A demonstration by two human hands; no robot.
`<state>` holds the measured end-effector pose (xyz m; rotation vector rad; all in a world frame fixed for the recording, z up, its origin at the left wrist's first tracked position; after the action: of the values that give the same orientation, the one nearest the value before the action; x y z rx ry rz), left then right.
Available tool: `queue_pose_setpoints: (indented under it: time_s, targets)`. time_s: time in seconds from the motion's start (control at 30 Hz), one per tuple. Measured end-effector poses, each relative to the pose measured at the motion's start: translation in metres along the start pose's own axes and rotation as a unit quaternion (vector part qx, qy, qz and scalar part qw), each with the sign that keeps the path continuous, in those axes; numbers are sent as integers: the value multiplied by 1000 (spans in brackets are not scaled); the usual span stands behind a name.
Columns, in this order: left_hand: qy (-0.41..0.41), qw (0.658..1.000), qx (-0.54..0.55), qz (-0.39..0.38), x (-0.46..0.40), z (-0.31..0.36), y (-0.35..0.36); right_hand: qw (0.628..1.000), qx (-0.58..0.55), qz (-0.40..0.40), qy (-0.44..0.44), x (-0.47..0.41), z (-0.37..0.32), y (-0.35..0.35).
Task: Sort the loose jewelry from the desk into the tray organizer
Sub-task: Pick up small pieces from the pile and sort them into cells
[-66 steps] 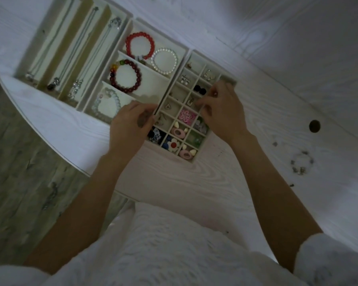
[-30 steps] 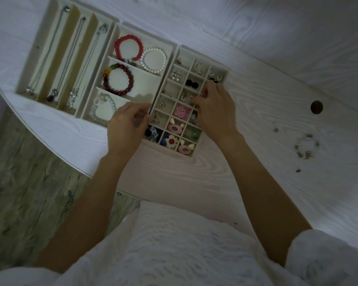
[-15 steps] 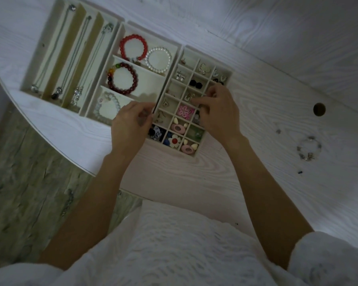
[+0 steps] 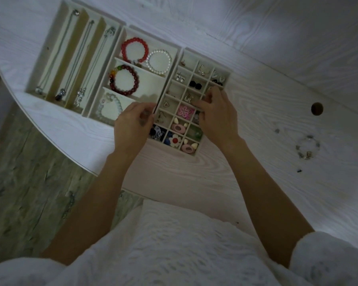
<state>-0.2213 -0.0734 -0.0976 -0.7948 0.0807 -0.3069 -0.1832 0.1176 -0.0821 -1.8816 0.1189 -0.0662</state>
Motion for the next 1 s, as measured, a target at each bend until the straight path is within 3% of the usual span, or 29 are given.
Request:
queue_pose_setpoints:
  time_s: [0.1,0.2,0.33,0.5,0.6,0.73,0.87,1.0]
  targets:
    - [11,999,-42,18,3,4,-2,999,-26,17,24,5,3,-12]
    - [87,992,-92,26,13,34,5,996,-60,48,49,31,18,-34]
    - [195,973,-108,-56,33,85,52,982,-23,84,165,112,86,-57]
    - [173,964,-164,-113,45,99,91,893,1,117,435,224,197,-69]
    - [161,964,-176,-116,44,101,93,852,-42,115,509,246,226,-57]
    - [149,966,-186,-96,41,96,85,891,-49,103,439,216,203,-42]
    - [175,964,-188,-73,49,102,85,954,-70,76,281,169,141,-26]
    - [181,964,-185,-53,53,103,86,988,-61,40,135,141,86,-4]
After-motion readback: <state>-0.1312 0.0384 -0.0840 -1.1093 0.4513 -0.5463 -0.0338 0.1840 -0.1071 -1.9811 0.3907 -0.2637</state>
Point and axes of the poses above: each hand's wrist, its own x-axis away from the middle knuckle, its own y-axis out of the palm, z = x × y, the point moved 9 cm from there along -x, towards the middle knuckle
